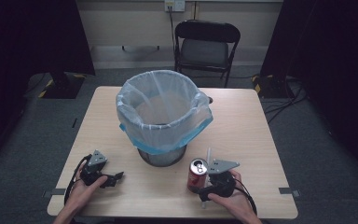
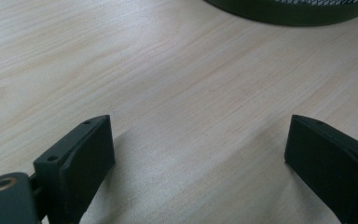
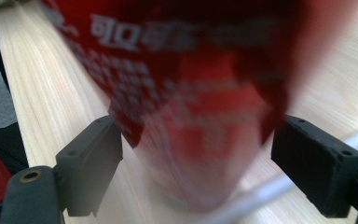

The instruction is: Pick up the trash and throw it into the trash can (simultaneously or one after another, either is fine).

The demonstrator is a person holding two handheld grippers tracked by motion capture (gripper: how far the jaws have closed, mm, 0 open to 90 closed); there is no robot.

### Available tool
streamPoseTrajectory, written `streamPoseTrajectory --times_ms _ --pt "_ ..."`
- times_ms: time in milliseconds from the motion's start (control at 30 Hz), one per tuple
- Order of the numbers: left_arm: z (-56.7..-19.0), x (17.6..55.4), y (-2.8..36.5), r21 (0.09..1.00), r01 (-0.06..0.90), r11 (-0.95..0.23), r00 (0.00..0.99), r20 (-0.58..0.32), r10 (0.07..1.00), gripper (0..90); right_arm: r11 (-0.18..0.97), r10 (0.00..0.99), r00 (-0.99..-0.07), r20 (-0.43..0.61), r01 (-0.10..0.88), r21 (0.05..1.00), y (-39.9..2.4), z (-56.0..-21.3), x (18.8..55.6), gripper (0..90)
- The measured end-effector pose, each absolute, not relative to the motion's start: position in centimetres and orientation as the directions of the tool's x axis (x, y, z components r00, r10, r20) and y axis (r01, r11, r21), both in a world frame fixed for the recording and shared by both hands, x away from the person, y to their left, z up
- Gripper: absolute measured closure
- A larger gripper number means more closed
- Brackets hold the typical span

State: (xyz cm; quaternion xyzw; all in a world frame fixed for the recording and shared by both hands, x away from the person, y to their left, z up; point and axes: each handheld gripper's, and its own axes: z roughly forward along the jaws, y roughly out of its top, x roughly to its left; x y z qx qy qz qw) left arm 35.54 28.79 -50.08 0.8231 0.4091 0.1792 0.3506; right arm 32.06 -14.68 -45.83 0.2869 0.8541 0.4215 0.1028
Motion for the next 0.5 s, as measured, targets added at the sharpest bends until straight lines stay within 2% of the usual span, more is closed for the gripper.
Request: streamPoseTrajectory --times_ms 200,333,500 --pt "-50.08 35.54 28.79 0.724 0.548 -0.42 0.601 0.009 0.799 7.7 0.489 0.565 -0.823 0.061 0.393 0.779 -13.85 -46.71 32.31 22.7" --pt "-50.08 35.54 28.79 0.724 0.548 -0.42 0.601 0.008 0.799 7.7 0.488 0.567 -0.822 0.056 0.39 0.781 -13.73 -46.89 32.42 31.6" --pt "-50.08 35.54 28.79 0.724 0.548 -0.42 0.601 0.008 0.799 7.7 0.497 0.564 -0.825 0.043 0.38 0.78 -13.64 -46.79 32.44 33.9"
